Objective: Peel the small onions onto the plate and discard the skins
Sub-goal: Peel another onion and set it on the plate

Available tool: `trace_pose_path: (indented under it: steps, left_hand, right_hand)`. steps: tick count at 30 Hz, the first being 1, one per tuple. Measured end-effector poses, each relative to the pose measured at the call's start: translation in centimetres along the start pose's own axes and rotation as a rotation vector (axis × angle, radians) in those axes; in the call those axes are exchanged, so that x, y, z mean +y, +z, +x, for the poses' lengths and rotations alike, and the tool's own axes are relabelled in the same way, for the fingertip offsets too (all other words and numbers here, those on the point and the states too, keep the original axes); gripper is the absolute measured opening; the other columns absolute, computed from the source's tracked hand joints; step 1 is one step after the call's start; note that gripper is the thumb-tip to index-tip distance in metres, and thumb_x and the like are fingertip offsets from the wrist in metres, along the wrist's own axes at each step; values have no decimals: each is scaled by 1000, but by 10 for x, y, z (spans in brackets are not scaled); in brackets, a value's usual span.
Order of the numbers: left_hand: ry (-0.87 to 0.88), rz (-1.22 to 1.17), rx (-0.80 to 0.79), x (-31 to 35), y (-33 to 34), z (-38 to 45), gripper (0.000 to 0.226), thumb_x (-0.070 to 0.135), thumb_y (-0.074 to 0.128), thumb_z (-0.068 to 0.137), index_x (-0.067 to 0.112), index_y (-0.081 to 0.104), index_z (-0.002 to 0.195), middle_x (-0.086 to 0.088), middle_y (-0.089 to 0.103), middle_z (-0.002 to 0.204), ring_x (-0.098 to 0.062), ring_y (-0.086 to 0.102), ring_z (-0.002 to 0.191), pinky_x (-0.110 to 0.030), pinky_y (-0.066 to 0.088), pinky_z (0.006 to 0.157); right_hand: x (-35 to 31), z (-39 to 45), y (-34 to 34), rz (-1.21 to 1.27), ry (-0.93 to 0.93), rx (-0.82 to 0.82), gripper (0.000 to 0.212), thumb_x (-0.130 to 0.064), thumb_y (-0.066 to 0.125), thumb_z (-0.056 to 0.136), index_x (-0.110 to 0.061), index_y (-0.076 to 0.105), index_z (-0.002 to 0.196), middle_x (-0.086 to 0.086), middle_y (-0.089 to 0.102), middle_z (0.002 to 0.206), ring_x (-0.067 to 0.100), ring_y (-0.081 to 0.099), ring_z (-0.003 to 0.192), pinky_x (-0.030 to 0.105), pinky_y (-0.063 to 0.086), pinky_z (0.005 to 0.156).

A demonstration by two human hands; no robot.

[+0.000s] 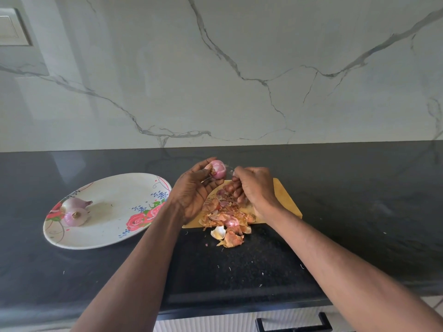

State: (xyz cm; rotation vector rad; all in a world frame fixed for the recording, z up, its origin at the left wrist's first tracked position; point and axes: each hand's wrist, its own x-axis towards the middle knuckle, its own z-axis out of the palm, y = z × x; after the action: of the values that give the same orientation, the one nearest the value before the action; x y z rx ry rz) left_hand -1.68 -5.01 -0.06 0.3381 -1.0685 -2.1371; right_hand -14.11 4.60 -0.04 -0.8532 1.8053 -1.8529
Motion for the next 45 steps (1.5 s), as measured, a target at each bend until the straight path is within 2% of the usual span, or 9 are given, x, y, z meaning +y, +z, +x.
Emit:
trace_pose_path:
  steps: [8, 11, 14, 17, 22, 29, 33, 38, 45]
  left_hand:
    - [8, 13, 75, 2, -6, 2, 20, 11, 48, 102, 1, 60, 114, -20, 71, 96, -23, 66, 78, -27, 56, 67]
    - [1, 93, 145, 1, -4, 1, 18, 17, 59, 99, 3, 63, 109, -13, 69, 85, -16, 61, 67, -25, 51, 61]
    - [5, 239, 162, -1, -4, 2, 18, 23, 67, 95, 6, 69, 101, -9, 70, 83, -13, 58, 65, -24, 47, 54]
    - [-16, 343, 141, -3, -4, 1, 21, 31, 73, 90, 9, 72, 90, -7, 71, 81, -13, 59, 65, -25, 45, 51]
    - [-1, 302, 92, 0, -2, -1, 31, 26, 75, 84, 2, 74, 104, -11, 73, 87, -16, 63, 66, -26, 54, 56]
    - [60, 295, 8, -3, -4, 1, 36, 13, 74, 77, -1, 72, 110, -18, 75, 103, -21, 71, 83, -33, 61, 75]
    - [80, 300, 1, -5, -5, 3, 36, 13, 75, 76, -1, 73, 110, -19, 75, 105, -21, 71, 82, -30, 61, 74]
    - [103, 329, -11, -9, -5, 3, 32, 14, 75, 77, 0, 75, 106, -20, 75, 102, -24, 69, 81, -31, 61, 70]
    - [92, 296, -6, -9, -6, 5, 27, 13, 73, 78, 1, 75, 102, -19, 74, 96, -23, 68, 77, -30, 59, 66]
  right_hand:
    - [6, -2, 2, -424, -294, -43, 30, -19, 70, 88, 0, 66, 65, 9, 62, 56, 14, 52, 48, 26, 42, 49]
    - [1, -5, 3, -398, -356, -80, 7, -17, 75, 87, -12, 73, 91, -3, 69, 81, 8, 63, 71, 21, 52, 65]
    - [-2, -3, -1, -285, -393, -125, 36, -28, 76, 87, -15, 70, 120, -6, 73, 101, 2, 68, 88, 14, 54, 75]
    - [-2, -1, 1, -266, -378, -174, 41, -27, 78, 85, -13, 70, 122, -1, 75, 112, 8, 71, 98, 22, 58, 83]
    - [-3, -2, -1, -317, -438, -106, 22, -19, 72, 91, -9, 76, 110, 0, 75, 111, -8, 63, 90, 3, 46, 74]
    - [4, -3, -1, -226, -450, -55, 13, -17, 79, 84, -10, 79, 96, 0, 76, 103, -12, 67, 86, 9, 52, 71]
    - [6, -5, 2, -214, -480, -22, 18, -15, 78, 85, -5, 79, 100, 3, 77, 101, -1, 71, 90, 17, 58, 78]
    - [10, -5, 6, -334, -578, 6, 8, -16, 76, 88, -9, 80, 90, -2, 75, 77, 10, 70, 65, 33, 59, 55]
    - [9, -5, 7, -274, -521, 13, 9, -15, 72, 91, -10, 78, 88, -5, 76, 80, 9, 73, 74, 38, 63, 70]
